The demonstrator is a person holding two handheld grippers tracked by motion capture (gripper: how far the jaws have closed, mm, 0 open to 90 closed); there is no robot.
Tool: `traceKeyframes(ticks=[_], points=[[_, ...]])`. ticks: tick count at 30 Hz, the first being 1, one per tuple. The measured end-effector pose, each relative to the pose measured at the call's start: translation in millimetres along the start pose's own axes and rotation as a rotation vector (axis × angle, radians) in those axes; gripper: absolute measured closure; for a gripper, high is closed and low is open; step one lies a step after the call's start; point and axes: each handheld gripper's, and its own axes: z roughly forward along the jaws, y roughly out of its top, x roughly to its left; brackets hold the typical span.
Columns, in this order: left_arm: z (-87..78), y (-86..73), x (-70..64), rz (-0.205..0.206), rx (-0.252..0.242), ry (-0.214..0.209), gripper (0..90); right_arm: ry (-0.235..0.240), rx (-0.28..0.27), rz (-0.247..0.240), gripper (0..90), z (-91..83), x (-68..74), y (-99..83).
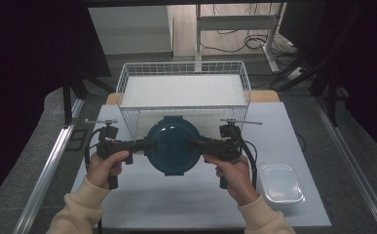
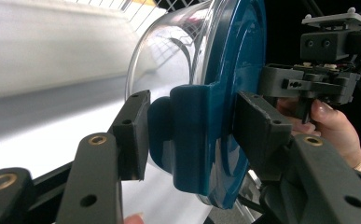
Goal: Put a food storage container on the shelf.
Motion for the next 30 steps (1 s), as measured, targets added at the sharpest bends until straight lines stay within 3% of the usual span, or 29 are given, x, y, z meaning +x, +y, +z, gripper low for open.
traceKeyframes(ticks=[12,30], points=[[1.7,35.6,-10.9,0.013,-0.011,-0.016,48.3,-0.015,0.001,-0.021,35.6,-11.0,7.8,42.4],[2.8,69.1,-26.7,0.046,-0.009,-0.025,48.3,-0.023,-0.006,-0.041,35.7,-24.4,16.0,74.4]])
